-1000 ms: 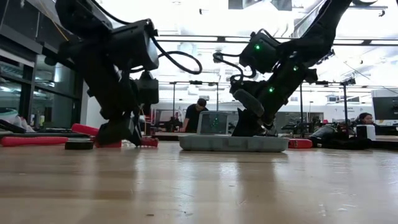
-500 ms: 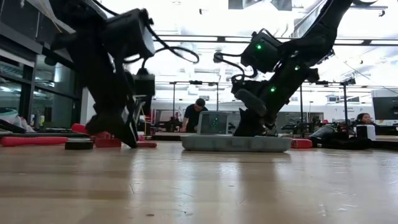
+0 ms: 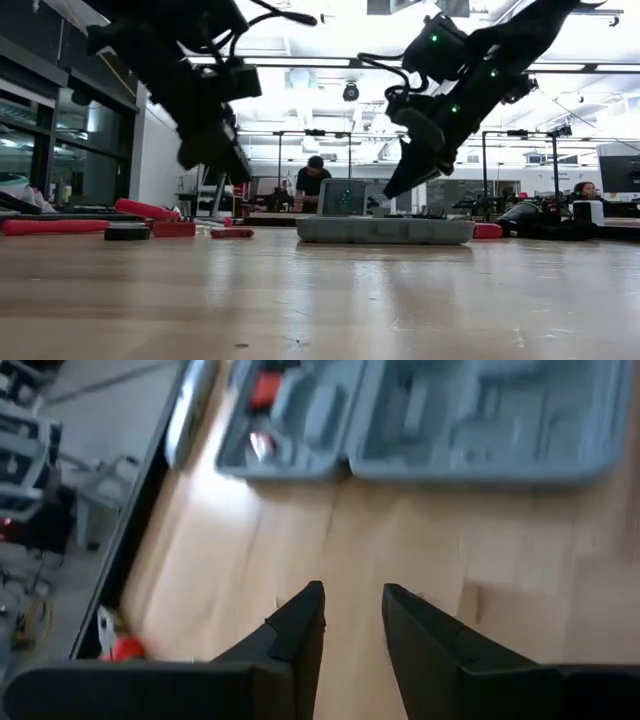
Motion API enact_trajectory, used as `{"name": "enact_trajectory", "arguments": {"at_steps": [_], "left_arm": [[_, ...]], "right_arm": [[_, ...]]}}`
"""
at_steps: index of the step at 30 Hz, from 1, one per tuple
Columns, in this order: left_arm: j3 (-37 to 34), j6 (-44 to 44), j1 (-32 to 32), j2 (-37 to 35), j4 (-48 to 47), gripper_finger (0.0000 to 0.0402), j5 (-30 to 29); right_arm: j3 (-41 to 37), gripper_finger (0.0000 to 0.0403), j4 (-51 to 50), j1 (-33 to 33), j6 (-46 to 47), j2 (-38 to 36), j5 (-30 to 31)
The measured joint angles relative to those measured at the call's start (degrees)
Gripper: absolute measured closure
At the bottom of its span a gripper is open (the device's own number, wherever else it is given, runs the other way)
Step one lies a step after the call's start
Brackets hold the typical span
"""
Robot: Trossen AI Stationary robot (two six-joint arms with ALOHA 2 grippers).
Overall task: Prefit tool cases
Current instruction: Remove the orange hex key set from the gray tool case
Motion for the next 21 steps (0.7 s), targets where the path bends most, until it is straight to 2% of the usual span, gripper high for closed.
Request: {"name": "enact_trajectory", "arguments": {"at_steps": [4, 11, 15, 19, 21], "left_arm": [[0.0, 6.3, 3.8, 0.5, 9.7, 0.0303, 2.8], [0.1, 12.9, 13.7, 3.7, 26.3, 0.0303, 17.0], [0.1, 12.8, 18.6, 8.0, 33.3, 0.0303, 22.1], [0.1, 9.7, 21.9, 12.7, 36.0, 0.0303, 27.6], [0.1, 8.5, 22.4, 15.1, 37.0, 0.0303, 28.4]], "right_arm": [[0.1, 0.0403, -1.5, -0.1, -0.7, -1.7, 4.7], [0.1, 0.0403, -1.8, -2.3, -2.7, -1.3, 8.1], [0.1, 0.0403, -0.9, -3.7, -3.5, -0.6, 8.2], [0.2, 0.0403, 1.2, -5.1, -3.6, 0.5, 8.0], [0.2, 0.0403, 2.6, -5.7, -3.6, 1.7, 7.8]]}}
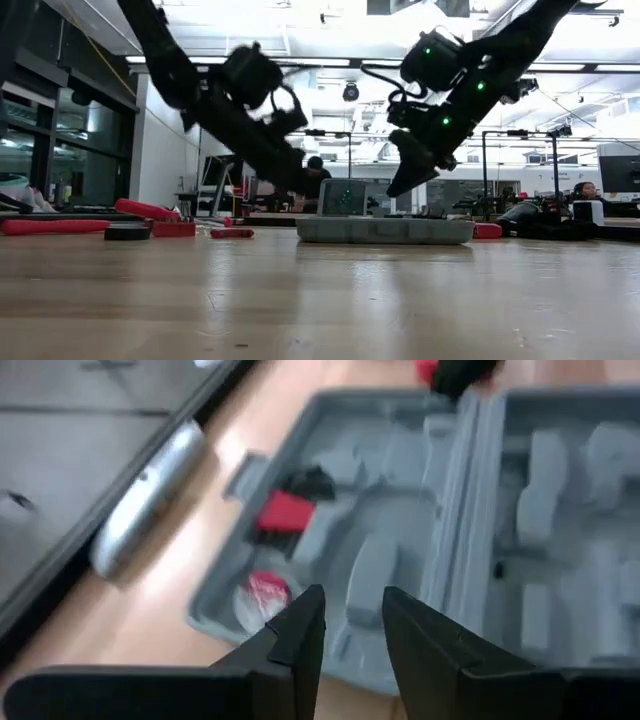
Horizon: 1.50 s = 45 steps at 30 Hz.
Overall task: Prefit tool cases
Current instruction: Remove the orange hex key set from the gray tool case
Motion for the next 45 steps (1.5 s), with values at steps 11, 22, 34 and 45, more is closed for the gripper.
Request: {"name": "enact_trajectory", "arguments": {"at_steps": [11, 22, 34, 45], "left_arm": [[0.2, -3.4, -2.4, 5.2, 1.8, 0.0303, 6.9], [-0.1, -4.4, -11.3, 2.2, -4.0, 0.0303, 8.1], [0.0, 1.0, -14.6, -8.2, -6.4, 0.0303, -7.2], [0.0, -1.0, -12.5, -0.7, -8.0, 0.0303, -7.7]], "right_arm": [[0.2, 0.0403, 3.3, -1.5, 3.0, 8.3, -8.0], [0.2, 0.0403, 2.7, 9.9, 8.7, 8.7, -9.3], [-0.1, 0.0403, 8.9, 11.2, 7.6, 9.0, -6.7], [2.7, 0.0403, 10.6, 6.4, 4.5, 9.0, -10.8]]}}
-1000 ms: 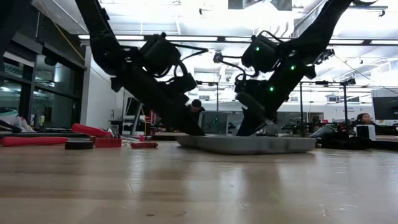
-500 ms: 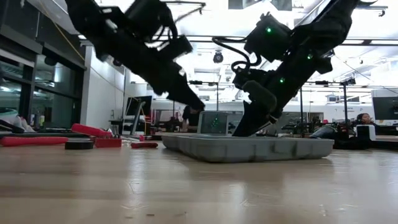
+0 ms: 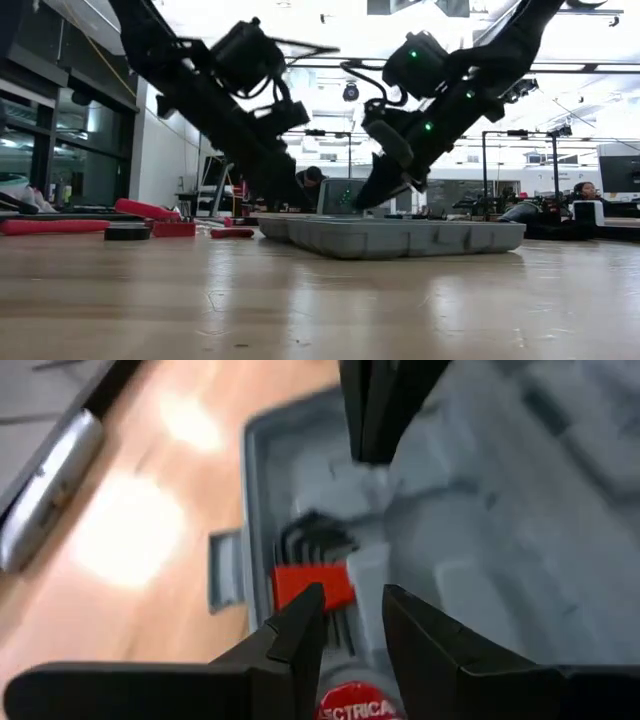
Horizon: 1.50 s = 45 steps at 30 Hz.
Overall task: Prefit tool cases
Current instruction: Remove the orange hex key set from the gray tool case
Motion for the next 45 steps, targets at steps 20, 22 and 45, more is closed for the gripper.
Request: {"name": "enact_trajectory", "arguments": {"at_steps": [20, 22, 45], "left_arm": [[0.1, -1.0, 2.5, 3.0, 2.6, 0.0303, 0.3], [0.1, -0.9, 3.1, 3.0, 2.5, 0.0303, 0.6], [0.1, -0.5, 4.3, 3.0, 2.5, 0.0303, 2.5]], "right_arm": [[2.3, 0.0403, -0.5, -8.0, -2.8, 2.1, -4.9], [2.3, 0.0403, 0.4, -8.0, -2.8, 3.6, -5.1], [2.2, 0.0403, 1.4, -7.9, -2.0, 3.9, -5.0]]}}
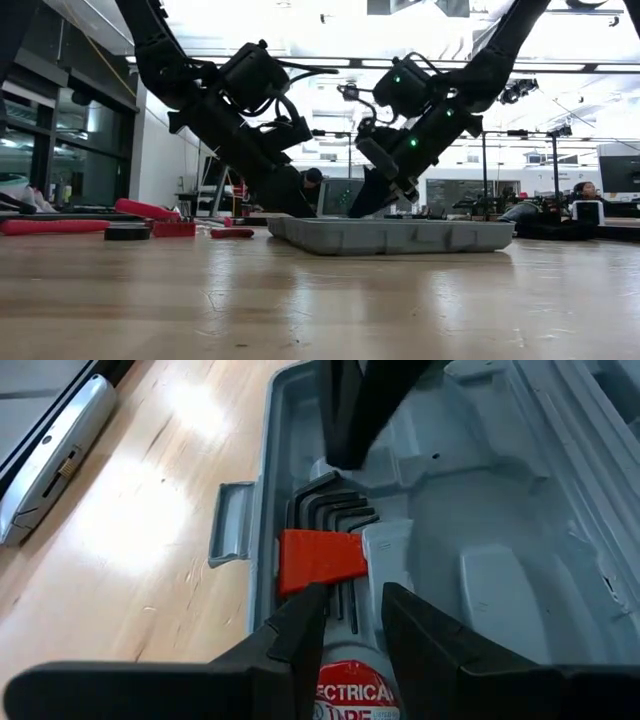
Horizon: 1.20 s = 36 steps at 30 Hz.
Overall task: Prefit tool cases
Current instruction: Remove the orange hex key set from the gray tool case
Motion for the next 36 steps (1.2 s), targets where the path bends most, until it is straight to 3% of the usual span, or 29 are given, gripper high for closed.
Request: {"name": "enact_trajectory", "arguments": {"at_steps": [12, 20, 28, 36], "left_arm": [[0.0, 3.2, 0.4, 0.2, 1.7, 0.0303, 0.8], [-0.1, 5.5, -0.4, -5.1, -2.0, 0.0303, 0.2], [-0.1, -0.2, -0.1, -11.0, -13.1, 0.0303, 0.1], [-0.1, -3.4, 0.9, -8.5, -16.5, 0.0303, 1.9]], "right_arm": [[0.0, 0.0403, -1.0, -3.7, 1.3, -0.3, -2.3], [0.0, 0.04, -1.6, -4.2, -1.0, -0.3, -5.4], [0.0, 0.0328, 0.5, -4.5, -1.9, -0.3, -10.6], [0.0, 0.0285, 0.5, -7.3, 1.7, -0.3, -14.9]]}}
